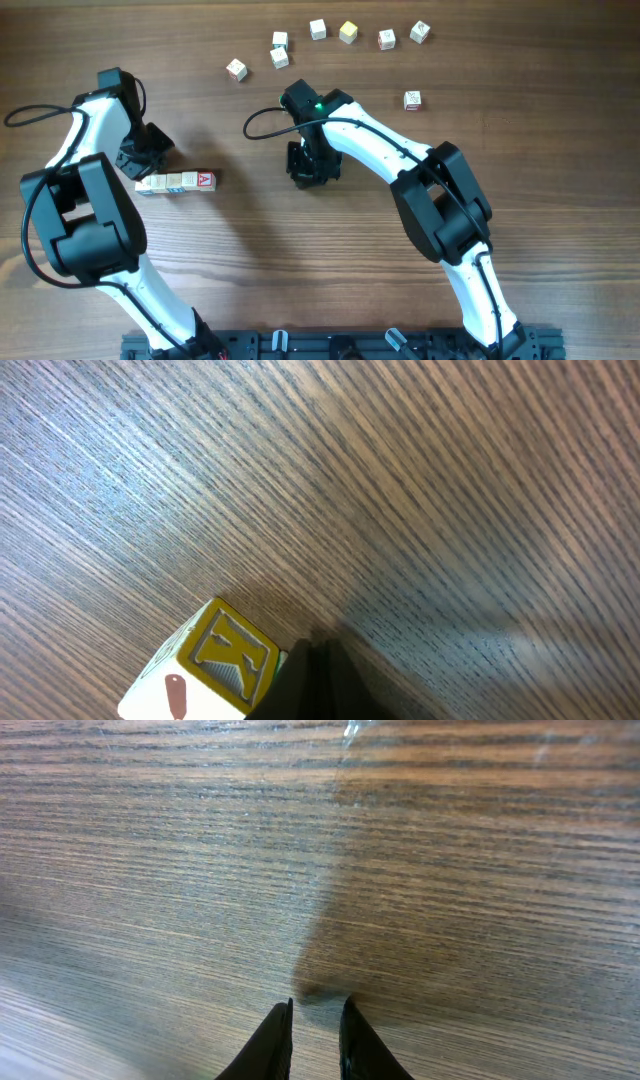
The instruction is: Form a horizontal line
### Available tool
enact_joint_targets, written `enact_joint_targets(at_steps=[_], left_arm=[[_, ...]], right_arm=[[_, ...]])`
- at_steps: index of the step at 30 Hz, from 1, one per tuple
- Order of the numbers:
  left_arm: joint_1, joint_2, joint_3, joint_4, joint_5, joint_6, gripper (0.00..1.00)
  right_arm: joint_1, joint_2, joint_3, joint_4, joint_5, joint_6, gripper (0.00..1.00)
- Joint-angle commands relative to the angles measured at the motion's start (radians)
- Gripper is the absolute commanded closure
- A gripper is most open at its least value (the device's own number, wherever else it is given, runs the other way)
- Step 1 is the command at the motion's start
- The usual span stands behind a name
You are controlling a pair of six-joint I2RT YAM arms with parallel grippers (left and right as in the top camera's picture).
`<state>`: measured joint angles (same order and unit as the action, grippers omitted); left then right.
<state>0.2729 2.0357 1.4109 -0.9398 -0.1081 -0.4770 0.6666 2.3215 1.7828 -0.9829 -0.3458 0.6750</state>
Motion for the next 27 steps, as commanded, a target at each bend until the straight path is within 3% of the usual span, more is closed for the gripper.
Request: enact_joint_targets(at_steps=[1,27], left_arm=[[0.000,0.013,-0.005,-0.014,-0.016,-0.010,0.96],[0.000,0.013,-0.005,0.017,-0.017,-0.011,0.96]], right_arm=[[-0.002,0.051,-0.029,0.013,0.112,-0.018,0.82],[-0.002,0.051,-0.029,0.013,0.112,-0.018,0.82]])
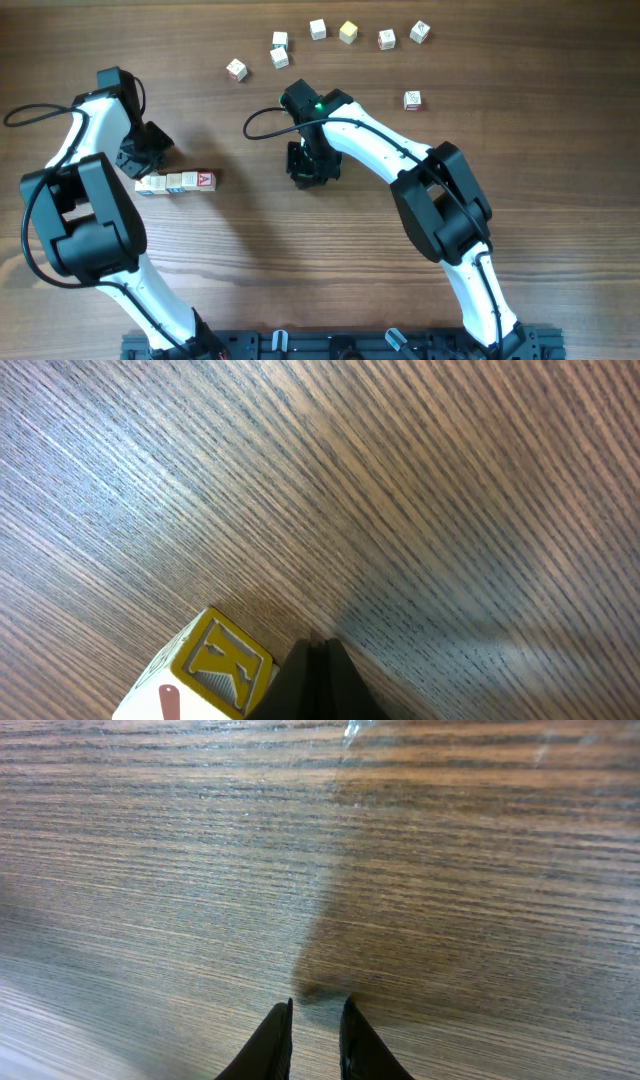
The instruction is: Form a horizontal line
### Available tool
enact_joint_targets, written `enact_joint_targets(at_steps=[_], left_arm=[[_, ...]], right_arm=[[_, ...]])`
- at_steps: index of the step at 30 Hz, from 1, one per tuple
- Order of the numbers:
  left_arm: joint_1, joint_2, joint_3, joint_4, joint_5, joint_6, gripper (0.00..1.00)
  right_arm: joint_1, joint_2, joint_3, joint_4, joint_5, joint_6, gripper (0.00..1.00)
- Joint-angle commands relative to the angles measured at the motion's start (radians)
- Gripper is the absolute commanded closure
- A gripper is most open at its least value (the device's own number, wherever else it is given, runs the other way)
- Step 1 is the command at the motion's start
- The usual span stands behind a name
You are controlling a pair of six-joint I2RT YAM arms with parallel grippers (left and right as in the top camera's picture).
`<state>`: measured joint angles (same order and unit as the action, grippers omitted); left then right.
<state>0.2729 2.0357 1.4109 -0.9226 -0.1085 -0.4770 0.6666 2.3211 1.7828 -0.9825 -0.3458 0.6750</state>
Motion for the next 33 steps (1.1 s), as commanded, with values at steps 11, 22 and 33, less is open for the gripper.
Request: enact_joint_targets(at_steps=[11,22,33], left_arm=[[0.000,0.013,-0.005,0.003,-0.016,-0.180,0.96],[0.000,0.013,-0.005,0.003,-0.017,-0.423,0.96],[0.000,0.013,-0.005,-0.018,-0.039,-0.422,0.96]], right_arm=[[-0.002,0.052,-0.029,0.013,0.112,-0.018,0.82],[-0.002,0.052,-0.029,0.013,0.112,-0.018,0.82],[-0.002,0.052,-0.029,0.013,0.113,-0.018,0.82]])
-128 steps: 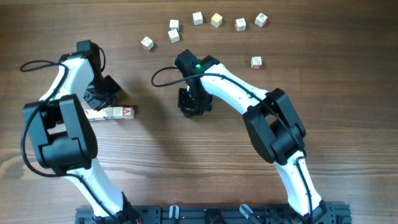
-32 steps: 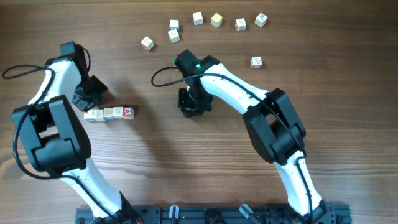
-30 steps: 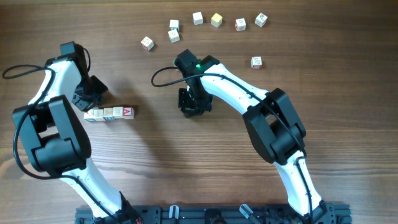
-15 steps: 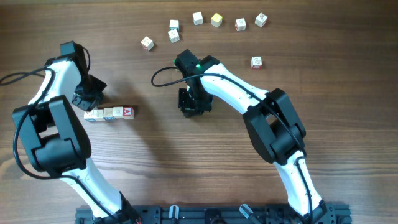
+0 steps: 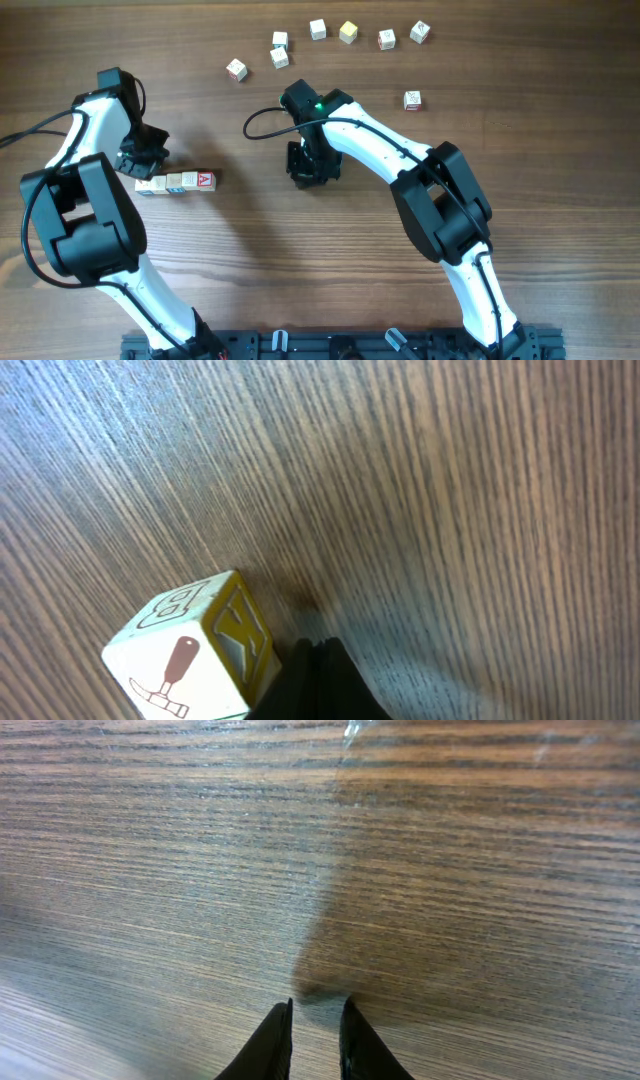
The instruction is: Form a horizontal line
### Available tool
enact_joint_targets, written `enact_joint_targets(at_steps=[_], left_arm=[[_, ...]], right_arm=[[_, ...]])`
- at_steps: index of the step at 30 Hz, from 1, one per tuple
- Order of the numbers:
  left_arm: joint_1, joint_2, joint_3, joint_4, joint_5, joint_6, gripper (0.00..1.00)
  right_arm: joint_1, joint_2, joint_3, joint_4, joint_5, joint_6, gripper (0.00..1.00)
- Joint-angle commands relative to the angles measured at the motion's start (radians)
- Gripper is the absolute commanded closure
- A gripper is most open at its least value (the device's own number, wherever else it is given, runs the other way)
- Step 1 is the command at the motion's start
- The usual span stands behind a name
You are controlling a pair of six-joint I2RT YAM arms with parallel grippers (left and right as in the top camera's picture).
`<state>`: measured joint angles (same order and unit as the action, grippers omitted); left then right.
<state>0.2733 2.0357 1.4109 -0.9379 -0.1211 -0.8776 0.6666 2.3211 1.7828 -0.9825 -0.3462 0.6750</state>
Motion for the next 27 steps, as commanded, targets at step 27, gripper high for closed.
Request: enact_joint_targets(at_steps=[27], left_arm=[[0.000,0.013,-0.005,-0.029,-0.027,-0.029,0.96]], right_arm=[[-0.002,0.052,-0.029,0.013,0.113,-0.019,0.82]])
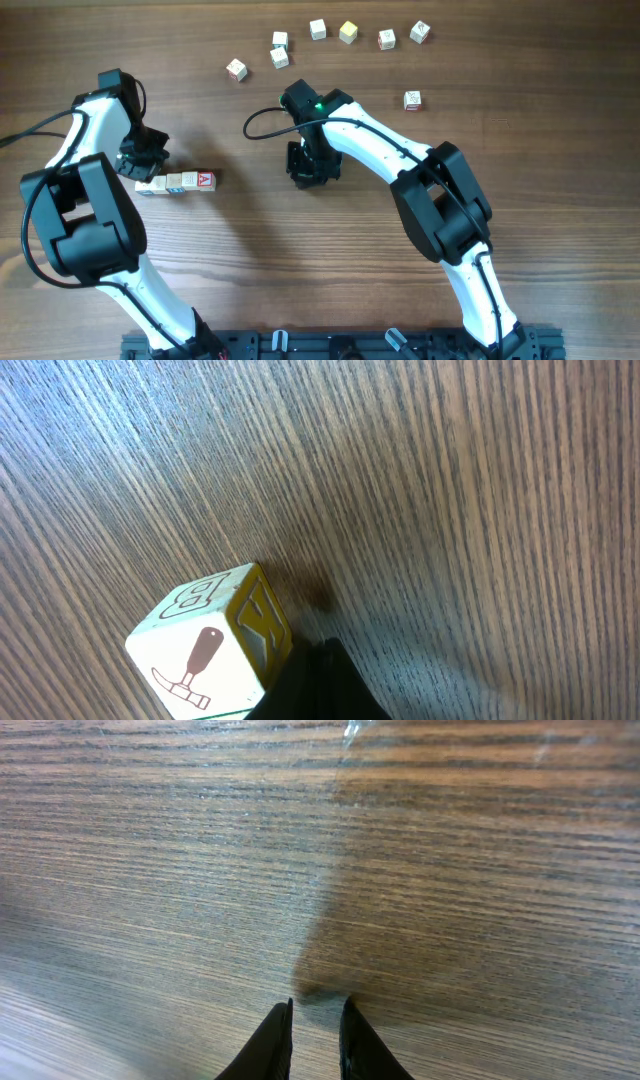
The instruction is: Form a horizontal line
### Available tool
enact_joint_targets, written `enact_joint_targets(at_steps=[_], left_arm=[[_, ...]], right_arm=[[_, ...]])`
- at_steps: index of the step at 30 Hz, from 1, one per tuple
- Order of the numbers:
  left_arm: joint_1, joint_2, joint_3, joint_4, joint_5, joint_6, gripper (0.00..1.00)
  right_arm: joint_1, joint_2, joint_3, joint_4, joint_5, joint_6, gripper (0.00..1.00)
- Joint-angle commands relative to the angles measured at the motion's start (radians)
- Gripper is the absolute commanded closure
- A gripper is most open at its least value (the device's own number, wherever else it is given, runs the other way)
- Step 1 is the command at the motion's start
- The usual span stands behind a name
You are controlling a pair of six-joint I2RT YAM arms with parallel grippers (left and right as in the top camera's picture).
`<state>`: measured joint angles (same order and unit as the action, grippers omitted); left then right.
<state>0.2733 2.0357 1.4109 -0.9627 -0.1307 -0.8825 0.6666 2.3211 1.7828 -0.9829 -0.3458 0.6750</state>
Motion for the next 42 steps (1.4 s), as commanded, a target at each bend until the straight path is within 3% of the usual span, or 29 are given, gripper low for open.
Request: enact_joint_targets(at_steps=[1,18,26,35,42], left_arm=[[0.000,0.013,-0.005,-0.006,-0.017,-0.024,0.96],[0.000,0.013,-0.005,-0.014,-0.018,-0.069,0.96],[0.000,0.013,-0.005,0.100,-0.021,-0.067,0.96],[0.000,0.013,-0.005,0.168,-0.058,0.193,0.96],[0.000,0.013,-0.005,0.113,-0.058,0.203,0.96]], right_arm=[[-0.002,0.052,-0.029,0.013,0.113,-0.019,0.82],[-0.002,0.052,-0.029,0.013,0.113,-0.020,0.82],[-0.002,0.052,-0.029,0.013,0.113,-0.020,0.82],[-0.002,0.052,-0.029,0.014,0.113,-0.021,0.82],[-0.002,0.052,-0.029,0.018,0.113,-0.021,0.82]])
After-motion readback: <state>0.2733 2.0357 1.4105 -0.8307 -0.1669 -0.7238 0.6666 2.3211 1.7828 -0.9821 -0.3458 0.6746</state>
